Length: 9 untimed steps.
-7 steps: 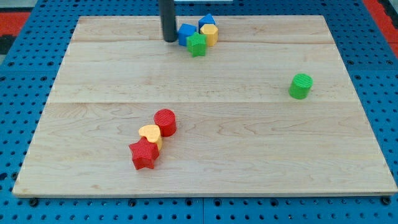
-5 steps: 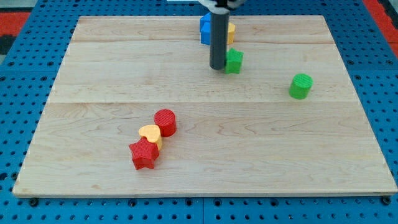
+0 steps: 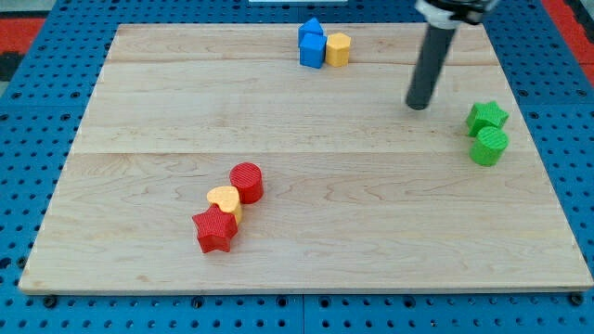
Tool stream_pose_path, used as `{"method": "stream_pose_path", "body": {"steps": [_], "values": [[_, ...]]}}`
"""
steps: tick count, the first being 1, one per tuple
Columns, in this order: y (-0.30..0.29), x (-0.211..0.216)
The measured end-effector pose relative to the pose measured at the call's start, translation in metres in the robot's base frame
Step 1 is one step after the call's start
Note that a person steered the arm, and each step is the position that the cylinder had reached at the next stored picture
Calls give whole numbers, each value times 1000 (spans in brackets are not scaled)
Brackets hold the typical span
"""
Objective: Push the green blocks to the center right side of the board
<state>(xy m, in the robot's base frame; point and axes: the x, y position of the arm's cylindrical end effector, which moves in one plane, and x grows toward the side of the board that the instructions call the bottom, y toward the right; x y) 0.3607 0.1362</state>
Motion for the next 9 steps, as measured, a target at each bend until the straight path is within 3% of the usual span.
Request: {"method": "stream_pose_path", "body": {"steps": [2, 9], "values": [[-2, -34], [-25, -60]]}}
